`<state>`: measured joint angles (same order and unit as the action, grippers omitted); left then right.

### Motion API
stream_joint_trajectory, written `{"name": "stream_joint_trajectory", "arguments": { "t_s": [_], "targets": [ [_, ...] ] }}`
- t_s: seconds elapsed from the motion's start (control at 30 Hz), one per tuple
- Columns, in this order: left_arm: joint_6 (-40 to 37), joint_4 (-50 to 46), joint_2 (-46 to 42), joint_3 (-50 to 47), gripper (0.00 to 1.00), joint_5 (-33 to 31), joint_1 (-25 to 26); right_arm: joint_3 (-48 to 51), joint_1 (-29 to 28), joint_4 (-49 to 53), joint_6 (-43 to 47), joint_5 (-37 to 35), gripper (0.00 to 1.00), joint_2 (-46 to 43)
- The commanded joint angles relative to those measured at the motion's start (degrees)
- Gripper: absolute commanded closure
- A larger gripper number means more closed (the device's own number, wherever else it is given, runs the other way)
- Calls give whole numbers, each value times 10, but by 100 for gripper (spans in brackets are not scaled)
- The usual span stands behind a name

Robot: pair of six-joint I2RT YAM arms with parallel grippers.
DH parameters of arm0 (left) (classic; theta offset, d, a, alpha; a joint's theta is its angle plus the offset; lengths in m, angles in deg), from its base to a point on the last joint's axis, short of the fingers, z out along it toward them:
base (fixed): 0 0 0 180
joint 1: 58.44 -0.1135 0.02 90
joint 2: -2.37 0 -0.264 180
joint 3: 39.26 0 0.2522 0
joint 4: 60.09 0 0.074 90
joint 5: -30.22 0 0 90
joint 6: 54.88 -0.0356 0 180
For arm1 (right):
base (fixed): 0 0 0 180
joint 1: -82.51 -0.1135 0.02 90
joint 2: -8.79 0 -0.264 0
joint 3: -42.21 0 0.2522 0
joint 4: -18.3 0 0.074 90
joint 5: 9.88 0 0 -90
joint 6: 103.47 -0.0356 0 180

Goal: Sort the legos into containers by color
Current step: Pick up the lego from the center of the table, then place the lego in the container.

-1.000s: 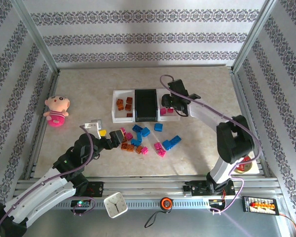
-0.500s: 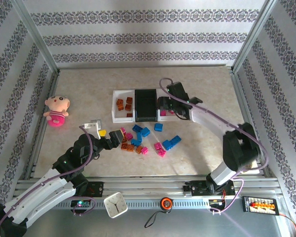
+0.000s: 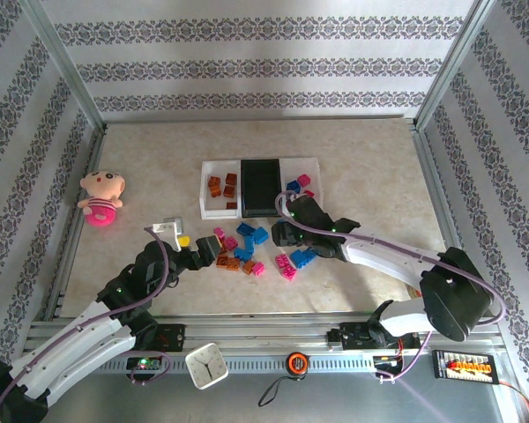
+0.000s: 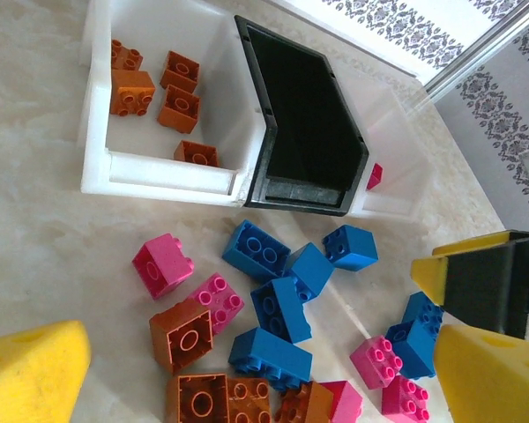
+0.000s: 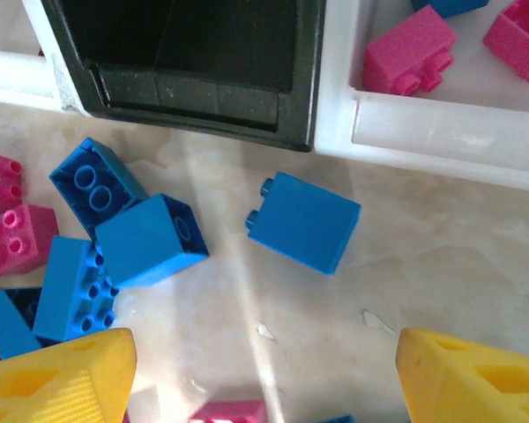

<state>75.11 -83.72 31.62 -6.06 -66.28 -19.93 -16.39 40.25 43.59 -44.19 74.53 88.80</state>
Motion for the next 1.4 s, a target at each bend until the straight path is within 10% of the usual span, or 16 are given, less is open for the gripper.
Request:
{"name": "stream_joint_trajectory", "arguments": {
  "t_s": [0.0, 0.6, 0.83, 1.17, 1.37],
  "targets": [
    [14, 16, -3, -6, 0, -3, -6, -1, -3, -64, -39, -47, 22, 36],
    [18, -3, -11, -3, 0, -1, -6, -40, 36, -113, -55, -18, 45, 185],
    [22, 4, -10, -8, 0, 4, -6, 12, 45, -135, -26, 13, 65, 125],
    [14, -2, -8, -3, 0, -14, -6, 50, 59, -50, 25, 37, 68, -105],
    [3, -11, -1, 9, 0, -9, -6, -73, 122, -8, 44, 16, 69, -26]
  ]
}}
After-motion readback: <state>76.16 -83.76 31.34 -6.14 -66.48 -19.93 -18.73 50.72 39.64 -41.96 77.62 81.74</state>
